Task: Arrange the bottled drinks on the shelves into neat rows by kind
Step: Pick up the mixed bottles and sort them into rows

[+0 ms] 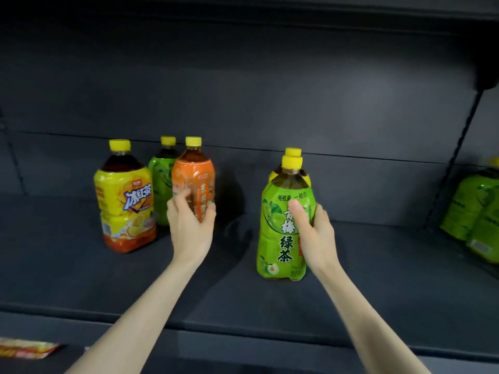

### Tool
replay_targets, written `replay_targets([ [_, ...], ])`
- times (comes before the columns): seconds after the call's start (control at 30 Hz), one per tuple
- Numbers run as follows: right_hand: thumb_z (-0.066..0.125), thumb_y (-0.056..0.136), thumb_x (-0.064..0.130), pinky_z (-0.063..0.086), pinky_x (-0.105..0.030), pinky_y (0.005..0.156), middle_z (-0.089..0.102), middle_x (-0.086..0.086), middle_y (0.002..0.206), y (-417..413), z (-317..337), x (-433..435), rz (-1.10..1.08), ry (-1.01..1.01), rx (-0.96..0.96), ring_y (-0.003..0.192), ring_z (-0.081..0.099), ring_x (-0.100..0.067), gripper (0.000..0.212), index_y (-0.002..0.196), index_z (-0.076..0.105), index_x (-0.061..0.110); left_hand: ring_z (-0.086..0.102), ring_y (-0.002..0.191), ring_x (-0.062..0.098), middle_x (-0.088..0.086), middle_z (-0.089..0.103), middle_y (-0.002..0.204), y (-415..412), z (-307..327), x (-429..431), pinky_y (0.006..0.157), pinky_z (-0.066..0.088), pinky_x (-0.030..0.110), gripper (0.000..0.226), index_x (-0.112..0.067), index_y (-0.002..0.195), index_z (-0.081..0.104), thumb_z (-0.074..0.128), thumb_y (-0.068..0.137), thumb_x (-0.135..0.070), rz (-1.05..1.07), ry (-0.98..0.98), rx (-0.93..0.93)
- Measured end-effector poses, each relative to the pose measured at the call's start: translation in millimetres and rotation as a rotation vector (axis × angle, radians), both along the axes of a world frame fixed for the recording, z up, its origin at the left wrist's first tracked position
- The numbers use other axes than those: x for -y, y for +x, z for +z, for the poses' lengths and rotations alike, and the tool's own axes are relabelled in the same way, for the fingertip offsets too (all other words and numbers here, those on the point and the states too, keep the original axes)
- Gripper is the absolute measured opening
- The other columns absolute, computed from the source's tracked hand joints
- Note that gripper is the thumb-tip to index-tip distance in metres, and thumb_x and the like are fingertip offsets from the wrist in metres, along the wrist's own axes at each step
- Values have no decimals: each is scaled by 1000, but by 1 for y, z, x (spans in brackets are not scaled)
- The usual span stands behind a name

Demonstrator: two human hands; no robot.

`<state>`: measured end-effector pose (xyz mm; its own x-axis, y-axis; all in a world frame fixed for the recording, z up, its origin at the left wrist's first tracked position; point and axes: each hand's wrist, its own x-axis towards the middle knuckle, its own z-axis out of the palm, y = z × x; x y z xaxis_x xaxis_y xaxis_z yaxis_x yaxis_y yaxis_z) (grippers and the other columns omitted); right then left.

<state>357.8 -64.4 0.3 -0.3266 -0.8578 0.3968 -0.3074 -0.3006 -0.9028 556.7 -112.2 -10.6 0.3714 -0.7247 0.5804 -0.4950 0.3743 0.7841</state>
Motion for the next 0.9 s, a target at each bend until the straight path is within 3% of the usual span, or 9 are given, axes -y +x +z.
replay_targets([
  [0.13,58,87,51,48,-17,87,64,15,114,35,-2,16,149,-43,129,102,61,4,40,122,51,34,35,130,30,17,35,140,25,3,22,101,29,30,75,-7,142,28,70,83,-25,-28,43,30],
  [0.17,58,85,53,48,-18,90,63,13,118,43,-2,21,148,-59,123,106,60,3,51,129,49,28,34,132,31,18,33,143,29,3,28,104,29,33,79,-7,145,24,70,83,-27,-44,65,43],
  [0.27,56,69,78,42,-41,107,57,6,134,62,1,33,104,-56,99,125,53,-11,94,141,40,20,39,129,33,16,34,142,39,3,41,101,34,40,82,-10,146,22,71,82,-30,-63,108,77],
  [0.4,54,71,72,45,-43,104,63,10,122,70,-1,45,47,-86,88,116,58,-9,85,136,45,20,46,122,31,14,42,135,53,2,54,92,40,39,75,-11,139,32,73,80,-33,-79,76,139],
  [0.57,51,73,77,42,-42,106,62,6,125,70,-5,52,-21,-101,16,118,56,-12,87,136,46,17,50,123,26,10,50,135,57,-2,75,100,42,39,75,-13,139,35,74,79,-33,-286,87,114],
  [0.73,41,58,95,33,-47,113,44,-5,147,70,-11,60,-77,-70,-15,137,40,-22,122,146,31,12,47,128,25,9,49,139,45,2,85,105,41,44,73,-13,143,32,69,83,-32,-426,136,76],
  [0.83,44,65,89,37,-45,110,52,-2,140,72,-10,59,-63,-85,-1,131,47,-20,109,143,37,13,43,131,26,10,45,143,46,1,84,108,38,42,70,-12,147,27,61,90,-32,-439,178,131],
  [0.9,49,74,75,43,-41,105,60,3,128,75,-6,58,-45,-112,14,121,54,-15,86,136,45,15,50,125,25,10,50,138,53,4,73,102,42,38,58,-12,143,36,58,92,-30,-375,155,183],
])
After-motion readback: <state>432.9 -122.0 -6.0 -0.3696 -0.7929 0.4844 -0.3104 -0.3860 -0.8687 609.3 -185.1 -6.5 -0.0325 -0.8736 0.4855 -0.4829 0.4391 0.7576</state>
